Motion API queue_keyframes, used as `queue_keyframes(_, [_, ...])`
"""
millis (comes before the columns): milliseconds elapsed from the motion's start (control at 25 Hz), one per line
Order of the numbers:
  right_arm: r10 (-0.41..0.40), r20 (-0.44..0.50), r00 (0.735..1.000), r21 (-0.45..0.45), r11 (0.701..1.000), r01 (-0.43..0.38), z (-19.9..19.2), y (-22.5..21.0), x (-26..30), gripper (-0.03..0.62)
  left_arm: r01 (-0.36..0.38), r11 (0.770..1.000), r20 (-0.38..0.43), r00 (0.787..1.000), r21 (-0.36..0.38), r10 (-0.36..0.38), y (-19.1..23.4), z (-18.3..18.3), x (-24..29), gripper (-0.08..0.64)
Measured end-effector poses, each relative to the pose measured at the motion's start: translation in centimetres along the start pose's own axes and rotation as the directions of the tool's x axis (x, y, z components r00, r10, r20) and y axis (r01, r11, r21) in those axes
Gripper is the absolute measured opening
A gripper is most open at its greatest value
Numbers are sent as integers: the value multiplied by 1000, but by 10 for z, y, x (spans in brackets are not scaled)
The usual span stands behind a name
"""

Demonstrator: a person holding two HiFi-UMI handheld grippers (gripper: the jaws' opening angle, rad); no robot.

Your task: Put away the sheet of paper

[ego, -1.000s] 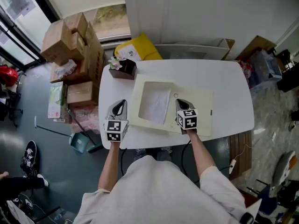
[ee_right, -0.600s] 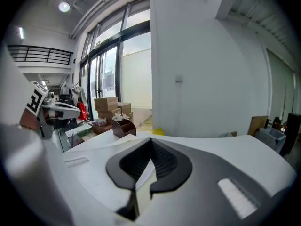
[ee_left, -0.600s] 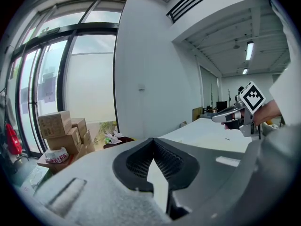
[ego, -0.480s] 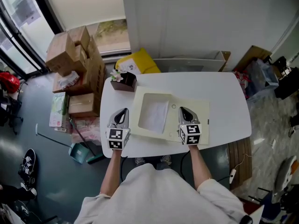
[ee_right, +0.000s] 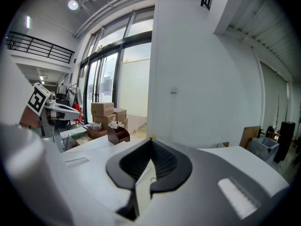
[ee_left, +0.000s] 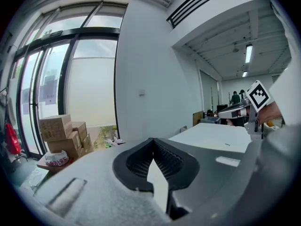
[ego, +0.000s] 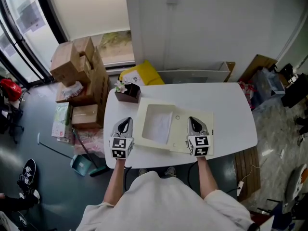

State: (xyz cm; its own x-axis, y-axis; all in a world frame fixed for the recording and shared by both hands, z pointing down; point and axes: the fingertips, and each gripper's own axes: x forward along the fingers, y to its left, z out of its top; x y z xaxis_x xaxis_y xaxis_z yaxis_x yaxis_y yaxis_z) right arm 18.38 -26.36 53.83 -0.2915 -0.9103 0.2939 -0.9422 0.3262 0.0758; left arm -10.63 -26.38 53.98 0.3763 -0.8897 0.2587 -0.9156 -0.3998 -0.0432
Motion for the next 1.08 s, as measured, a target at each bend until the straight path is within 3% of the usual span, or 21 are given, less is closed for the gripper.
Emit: queue_keyframes(1080, [3,-19,1000,6,1000,-3,-5,2,11,2,6,1000,16,1000,8,-7,0,9,12,5])
